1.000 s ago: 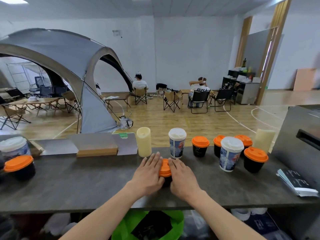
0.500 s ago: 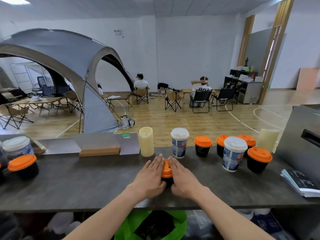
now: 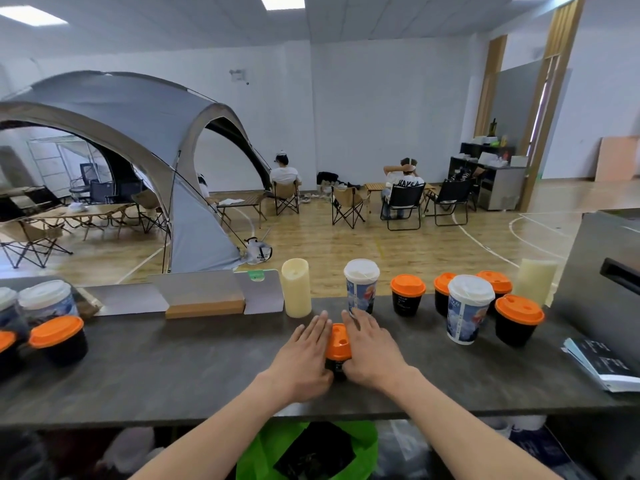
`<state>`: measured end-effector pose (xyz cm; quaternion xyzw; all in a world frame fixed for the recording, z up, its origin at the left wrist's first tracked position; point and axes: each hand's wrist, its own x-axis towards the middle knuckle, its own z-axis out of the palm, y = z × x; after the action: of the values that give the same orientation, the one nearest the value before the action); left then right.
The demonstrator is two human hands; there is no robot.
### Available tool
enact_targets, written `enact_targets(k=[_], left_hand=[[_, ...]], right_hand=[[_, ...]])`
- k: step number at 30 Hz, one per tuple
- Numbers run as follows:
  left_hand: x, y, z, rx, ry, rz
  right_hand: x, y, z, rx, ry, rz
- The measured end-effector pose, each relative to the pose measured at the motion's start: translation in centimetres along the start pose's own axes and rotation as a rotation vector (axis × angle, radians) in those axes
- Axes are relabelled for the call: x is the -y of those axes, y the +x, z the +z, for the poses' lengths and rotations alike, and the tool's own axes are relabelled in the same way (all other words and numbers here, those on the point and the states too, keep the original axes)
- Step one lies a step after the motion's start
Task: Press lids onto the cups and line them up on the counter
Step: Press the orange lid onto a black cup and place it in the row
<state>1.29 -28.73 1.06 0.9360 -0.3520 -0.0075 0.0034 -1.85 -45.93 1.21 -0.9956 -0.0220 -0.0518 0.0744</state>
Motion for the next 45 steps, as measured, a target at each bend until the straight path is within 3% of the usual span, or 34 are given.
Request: enact_targets(k=[4, 11, 15, 19, 25, 32, 35, 39, 45], left_hand=[[-0.4, 0.0, 0.6, 0.002, -0.051, 0.015], [-0.4, -0.2, 0.7, 0.014, -0.173, -0.006], [0.1, -0.4, 1.2, -0.114, -0.482, -0.142], [-0.1, -0.1, 1.4, -0.114, -0.766, -0.290], [-0.3, 1.0, -1.3, -0.353, -0.982, -0.337], [-1.7, 1.0, -3.5, -0.319, -1.716, -0.461], [-2.1, 0.9, -3.9, -0.330, -1.769, -0.484], [-2.4, 1.0, -4.1, -0.393, -1.662, -0.482], [-2.8, 1.2, -4.5, -0.479, -1.686, -0.417]], right_hand=[[-0.6, 0.0, 1.3, 0.121, 0.099, -0.082], [-1.0, -0.5, 2.5, 0.080, 0.313, -0.079], [-1.9, -1.6, 4.3, -0.102, 0.674, 0.060], [-1.7, -1.6, 4.1, -0.105, 0.965, 0.226], [-1.2, -0.3, 0.3, -0.368, 1.047, 0.377], [-0.6, 0.5, -2.6, -0.392, 1.003, 0.414], [-0.9, 0.6, -2.5, -0.405, 0.992, 0.404], [-1.1, 0.2, -2.9, -0.454, 0.929, 0.386], [-0.5, -0.6, -3.3, -0.431, 1.101, 0.392]])
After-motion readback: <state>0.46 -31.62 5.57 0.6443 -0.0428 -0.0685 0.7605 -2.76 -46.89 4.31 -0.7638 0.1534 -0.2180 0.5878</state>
